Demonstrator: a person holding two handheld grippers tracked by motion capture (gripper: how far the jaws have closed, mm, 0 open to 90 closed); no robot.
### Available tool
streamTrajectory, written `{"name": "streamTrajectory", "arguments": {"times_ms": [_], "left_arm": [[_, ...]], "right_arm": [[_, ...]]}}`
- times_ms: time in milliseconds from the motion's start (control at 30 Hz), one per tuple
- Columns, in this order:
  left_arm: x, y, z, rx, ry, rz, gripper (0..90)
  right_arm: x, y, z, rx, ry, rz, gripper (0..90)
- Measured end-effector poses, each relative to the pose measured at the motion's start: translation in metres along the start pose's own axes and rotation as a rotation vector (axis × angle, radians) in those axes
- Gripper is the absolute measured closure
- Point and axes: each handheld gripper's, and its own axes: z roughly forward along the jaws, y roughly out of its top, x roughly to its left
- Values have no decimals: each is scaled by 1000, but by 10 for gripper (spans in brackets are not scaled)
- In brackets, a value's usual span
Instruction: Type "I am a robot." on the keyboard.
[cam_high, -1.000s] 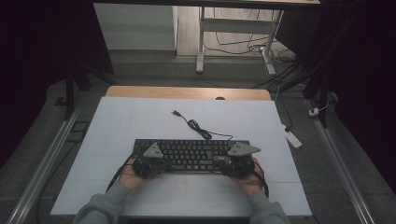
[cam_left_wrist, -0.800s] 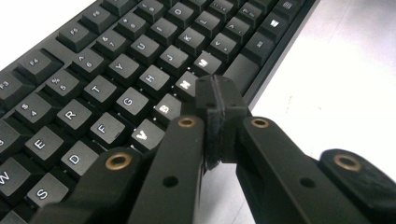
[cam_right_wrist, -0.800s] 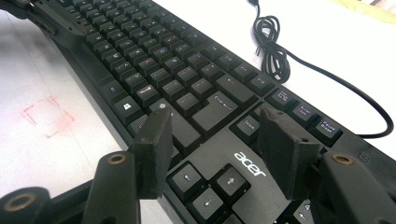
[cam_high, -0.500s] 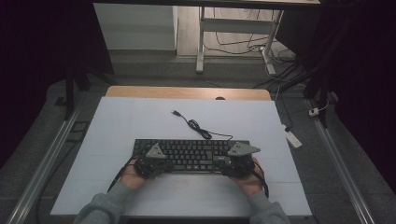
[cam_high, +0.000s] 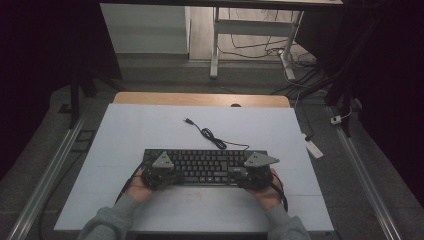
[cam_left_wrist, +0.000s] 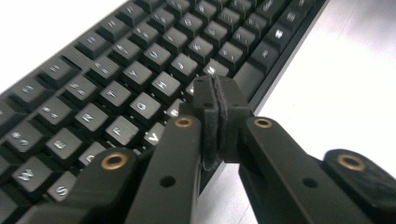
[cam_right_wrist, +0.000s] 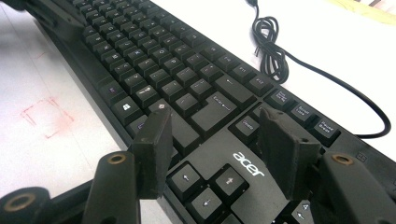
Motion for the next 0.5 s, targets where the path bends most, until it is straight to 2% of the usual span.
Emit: {"name": "streamTrajectory", "arguments": {"times_ms": [133,333,500], "left_arm": [[3,0,-9,-45,2,-23,763],[10,-1,-23,-93,23,-73,527],[16,-3,-30,-101,44,-114,446]], "right_arm": [[0,0,0,0,0,0,453],[0,0,0,0,0,0,453],[-2,0,-1,-1,-5,-5,453]]}}
